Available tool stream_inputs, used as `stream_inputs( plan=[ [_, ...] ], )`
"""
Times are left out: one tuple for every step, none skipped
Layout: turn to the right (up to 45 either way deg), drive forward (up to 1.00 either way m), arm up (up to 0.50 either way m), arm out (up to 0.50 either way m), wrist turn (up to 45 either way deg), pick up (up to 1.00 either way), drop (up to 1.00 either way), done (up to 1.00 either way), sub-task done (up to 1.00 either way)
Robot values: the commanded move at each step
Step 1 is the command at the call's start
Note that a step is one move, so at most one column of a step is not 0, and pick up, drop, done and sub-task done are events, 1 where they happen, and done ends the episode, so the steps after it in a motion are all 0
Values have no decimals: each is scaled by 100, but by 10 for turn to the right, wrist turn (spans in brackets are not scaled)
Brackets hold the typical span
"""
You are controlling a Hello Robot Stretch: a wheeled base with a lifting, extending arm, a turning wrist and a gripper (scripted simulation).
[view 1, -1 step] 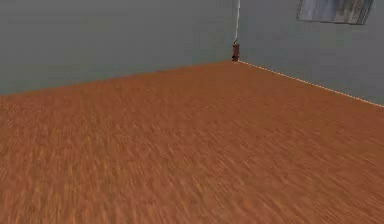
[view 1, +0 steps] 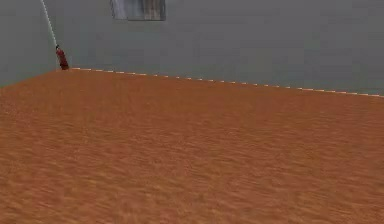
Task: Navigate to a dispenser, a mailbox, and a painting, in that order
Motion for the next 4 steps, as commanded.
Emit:
stream_inputs(
  plan=[
    [450, 0, 0, 0, 0, 0, 0, 0, 0],
    [150, 0, 0, 0, 0, 0, 0, 0, 0],
    [0, 100, 0, 0, 0, 0, 0, 0, 0],
    [0, 100, 0, 0, 0, 0, 0, 0, 0]
  ],
)
